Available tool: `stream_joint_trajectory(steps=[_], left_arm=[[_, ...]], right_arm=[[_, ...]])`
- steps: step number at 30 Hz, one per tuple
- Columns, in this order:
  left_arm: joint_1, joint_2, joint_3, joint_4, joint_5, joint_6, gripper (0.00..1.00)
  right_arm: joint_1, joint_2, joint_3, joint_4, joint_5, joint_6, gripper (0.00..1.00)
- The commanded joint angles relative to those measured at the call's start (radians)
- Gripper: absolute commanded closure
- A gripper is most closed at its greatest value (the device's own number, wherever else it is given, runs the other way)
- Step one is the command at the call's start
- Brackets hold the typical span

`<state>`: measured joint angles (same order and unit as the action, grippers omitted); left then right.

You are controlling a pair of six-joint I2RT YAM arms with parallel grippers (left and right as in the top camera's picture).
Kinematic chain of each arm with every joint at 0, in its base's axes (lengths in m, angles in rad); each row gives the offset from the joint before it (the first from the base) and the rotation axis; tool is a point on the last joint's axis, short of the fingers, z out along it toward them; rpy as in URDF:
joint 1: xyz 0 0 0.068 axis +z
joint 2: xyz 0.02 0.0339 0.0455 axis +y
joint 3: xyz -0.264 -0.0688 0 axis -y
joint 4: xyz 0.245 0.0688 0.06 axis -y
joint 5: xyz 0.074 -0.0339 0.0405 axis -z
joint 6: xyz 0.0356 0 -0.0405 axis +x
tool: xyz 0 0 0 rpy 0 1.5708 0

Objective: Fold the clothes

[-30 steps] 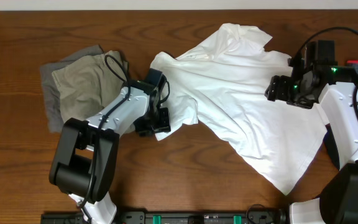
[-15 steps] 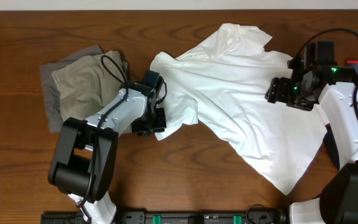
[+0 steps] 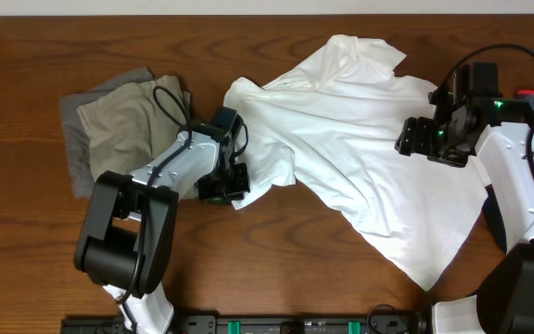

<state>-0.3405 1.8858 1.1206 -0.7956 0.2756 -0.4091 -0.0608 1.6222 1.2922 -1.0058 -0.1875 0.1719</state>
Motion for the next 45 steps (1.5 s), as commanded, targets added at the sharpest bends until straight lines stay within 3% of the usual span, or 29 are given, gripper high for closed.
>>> stream_joint_trajectory(steps=[1, 13, 16, 17, 22, 25, 27, 39, 45], left_arm=[[0.008, 0.025, -0.005, -0.019, 0.009, 0.012, 0.94], [0.024, -0.09, 0.092, -0.117, -0.053, 0.056, 0.94], [0.05, -0.159, 0.105, -0.116, -0.079, 0.056, 0.94], [0.06, -0.179, 0.105, -0.116, -0.079, 0.056, 0.94], [0.105, -0.249, 0.105, -0.119, -0.079, 0.061, 0.94], [0.113, -0.261, 0.105, -0.121, -0.078, 0.072, 0.94], [0.113, -0.261, 0.105, -0.12, -0.079, 0.076, 0.94], [0.113, -0.261, 0.105, -0.108, -0.078, 0.086, 0.94], [0.113, -0.261, 0.105, -0.109, -0.078, 0.086, 0.94]], right_arm=[[0.002, 0.0, 0.0, 0.0, 0.0, 0.006, 0.22], [0.002, 0.0, 0.0, -0.117, -0.012, 0.007, 0.22], [0.002, 0.0, -0.005, -0.19, -0.011, 0.007, 0.28], [0.002, 0.0, -0.014, -0.206, -0.011, 0.007, 0.32], [-0.001, 0.0, -0.116, -0.212, 0.005, 0.076, 0.71], [-0.032, 0.0, -0.201, -0.13, 0.091, 0.205, 0.92], [-0.071, 0.0, -0.262, -0.039, 0.122, 0.272, 0.97], [-0.238, 0.016, -0.505, 0.332, 0.158, 0.496, 0.99], [-0.246, 0.166, -0.514, 0.539, 0.176, 0.579, 0.99]])
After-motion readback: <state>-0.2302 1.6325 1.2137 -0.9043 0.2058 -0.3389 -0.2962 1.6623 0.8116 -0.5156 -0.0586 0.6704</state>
